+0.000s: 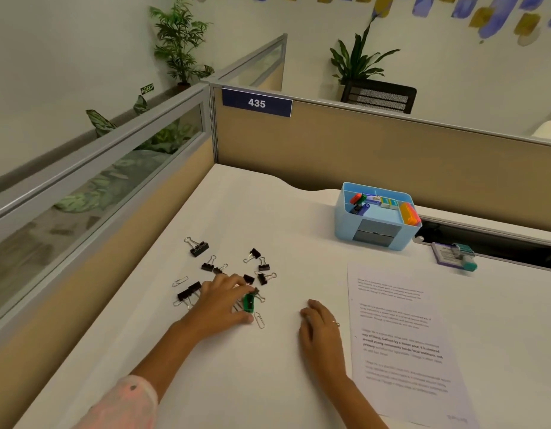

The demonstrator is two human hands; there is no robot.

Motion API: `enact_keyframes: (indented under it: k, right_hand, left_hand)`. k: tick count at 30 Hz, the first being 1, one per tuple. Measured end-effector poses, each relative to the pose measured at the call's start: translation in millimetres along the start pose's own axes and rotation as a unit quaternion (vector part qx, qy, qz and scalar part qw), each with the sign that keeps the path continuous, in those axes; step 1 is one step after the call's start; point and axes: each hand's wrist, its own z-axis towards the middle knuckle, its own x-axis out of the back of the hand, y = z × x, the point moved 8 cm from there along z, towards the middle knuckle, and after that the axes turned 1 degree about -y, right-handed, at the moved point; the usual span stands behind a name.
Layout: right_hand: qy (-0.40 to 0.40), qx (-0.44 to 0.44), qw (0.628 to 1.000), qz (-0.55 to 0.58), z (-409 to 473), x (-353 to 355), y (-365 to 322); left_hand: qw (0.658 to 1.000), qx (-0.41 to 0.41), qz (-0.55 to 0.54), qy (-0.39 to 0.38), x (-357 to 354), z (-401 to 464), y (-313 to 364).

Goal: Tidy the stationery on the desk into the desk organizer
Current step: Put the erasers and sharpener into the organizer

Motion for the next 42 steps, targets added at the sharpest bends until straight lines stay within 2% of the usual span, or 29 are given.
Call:
enact_keyframes:
  k: [7,10,13,16,21,26,32,34,36,37,40,42]
  right_hand:
    - [0.009,-0.008,1.0,0.0,0,2,-3]
    - [-0.001,-0.032,0.998,0.056,6,7,-4]
    - [-0.004,-0.049,0.981,0.189,12,20,-15]
    - [-0.024,-0.008,0.968,0.25,17,30,-35]
    - [-0.077,0.038,0.968,0.234,22,36,-45]
    - [-0.017,0.049,0.971,0.231,33,57,-35]
    - [0.016,0.036,0.968,0.247,51,78,-16]
    - [0.037,0.036,0.972,0.23,59,86,-9]
    - [0.064,0.034,0.974,0.217,71,99,1]
    - [0.081,0.033,0.973,0.212,80,108,7]
    - [0.14,0.006,0.975,0.173,114,139,29]
    - [0.173,-0.025,0.974,0.142,142,160,47]
  left_hand:
    - [0.998,-0.043,0.041,0.019,7,7,10]
    - [0.998,-0.058,0.014,0.027,11,9,21]
    - [0.994,-0.066,-0.092,-0.002,9,13,38]
    - [0.972,-0.046,-0.23,-0.031,7,16,53]
    - [0.927,-0.02,-0.37,-0.058,5,24,68]
    - [0.894,0.006,-0.445,-0.053,1,37,79]
    - [0.852,0.012,-0.522,-0.032,-7,57,100]
    - [0.848,0.008,-0.528,-0.034,-13,67,109]
    - [0.864,0.003,-0.502,-0.029,-19,79,117]
    - [0.884,0.003,-0.467,-0.019,-22,85,119]
    - [0.955,0.003,-0.294,0.032,-31,106,121]
    - [0.983,0.017,-0.179,0.036,-45,119,117]
